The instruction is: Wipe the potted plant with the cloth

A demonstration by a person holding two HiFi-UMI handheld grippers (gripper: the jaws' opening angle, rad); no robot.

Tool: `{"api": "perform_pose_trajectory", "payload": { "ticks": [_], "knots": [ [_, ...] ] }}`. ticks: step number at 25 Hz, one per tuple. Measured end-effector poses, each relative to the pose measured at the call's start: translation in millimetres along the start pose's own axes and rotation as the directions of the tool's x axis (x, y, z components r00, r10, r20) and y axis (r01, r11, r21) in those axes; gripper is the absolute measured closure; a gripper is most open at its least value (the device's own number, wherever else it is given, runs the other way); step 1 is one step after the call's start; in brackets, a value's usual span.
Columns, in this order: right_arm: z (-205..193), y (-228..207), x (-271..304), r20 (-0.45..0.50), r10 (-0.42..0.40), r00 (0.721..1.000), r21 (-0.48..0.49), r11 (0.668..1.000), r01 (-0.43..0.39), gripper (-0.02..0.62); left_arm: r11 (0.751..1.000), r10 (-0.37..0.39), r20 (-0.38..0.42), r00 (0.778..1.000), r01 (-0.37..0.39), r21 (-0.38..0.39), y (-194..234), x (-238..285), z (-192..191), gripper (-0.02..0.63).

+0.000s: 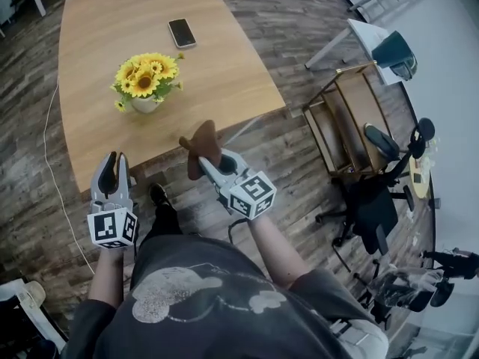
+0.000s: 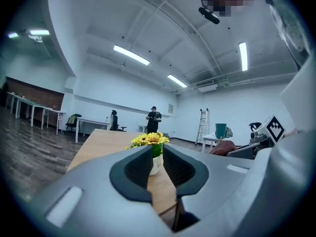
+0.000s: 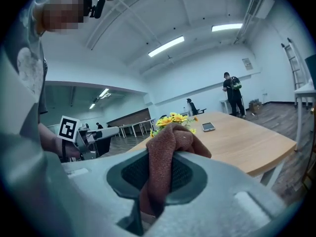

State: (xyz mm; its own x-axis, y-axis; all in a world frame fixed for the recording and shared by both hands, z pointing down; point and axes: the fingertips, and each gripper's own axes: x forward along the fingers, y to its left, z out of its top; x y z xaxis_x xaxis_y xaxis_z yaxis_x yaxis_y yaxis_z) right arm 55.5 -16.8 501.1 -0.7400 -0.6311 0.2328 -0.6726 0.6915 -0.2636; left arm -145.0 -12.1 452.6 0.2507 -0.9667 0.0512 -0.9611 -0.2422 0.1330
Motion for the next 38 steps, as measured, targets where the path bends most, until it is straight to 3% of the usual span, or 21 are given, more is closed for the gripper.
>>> {"api": "perform_pose_trajectory", "payload": {
  "ticks": [3,7,12,15,20,25,29,32,38],
  "knots": [
    [-5,21,-31,0.027,0.018,0.999,-0.012,1.000,-0.018,0.538,0.999,0.046,-0.006,0.999,-0.046,-0.023,-12,-34,0,0.588],
    [-10,48,-71,0.074,0.010,0.997,-0.018,1.000,-0.009,0.538,0.993,0.080,-0.048,0.996,-0.084,-0.083,-25,-81,-5,0.588],
    [-29,74,-109,0.057,0.019,0.998,-0.010,1.000,-0.018,0.538,0.994,0.100,-0.068,0.993,-0.103,-0.035,-51,-127,-10,0.588],
    [-36,85,-124,0.049,0.016,0.999,-0.006,1.000,-0.016,0.538,0.996,0.082,-0.051,0.995,-0.083,-0.018,-63,-141,-5,0.588],
    [-35,98,-133,0.054,-0.008,0.999,-0.014,1.000,0.009,0.538,0.994,0.070,-0.033,0.997,-0.072,-0.082,-58,-151,0,0.588],
    [-25,113,-130,0.066,-0.048,0.997,-0.029,0.998,0.050,0.538,0.995,0.000,-0.042,0.999,-0.004,-0.100,-55,-157,-1,0.588],
    [-21,131,-129,0.074,-0.100,0.992,-0.026,0.994,0.102,0.538,0.998,-0.038,-0.065,0.997,0.034,-0.059,-52,-167,1,0.588],
    [-23,149,-123,0.060,-0.097,0.993,-0.049,0.994,0.100,0.538,0.997,-0.067,-0.046,0.997,0.065,-0.037,-48,-174,8,0.588],
    [-31,187,-116,0.037,-0.073,0.997,-0.072,0.995,0.076,0.540,0.996,-0.091,-0.084,0.992,0.090,-0.022,-40,-189,7,0.589]
  ]
}}
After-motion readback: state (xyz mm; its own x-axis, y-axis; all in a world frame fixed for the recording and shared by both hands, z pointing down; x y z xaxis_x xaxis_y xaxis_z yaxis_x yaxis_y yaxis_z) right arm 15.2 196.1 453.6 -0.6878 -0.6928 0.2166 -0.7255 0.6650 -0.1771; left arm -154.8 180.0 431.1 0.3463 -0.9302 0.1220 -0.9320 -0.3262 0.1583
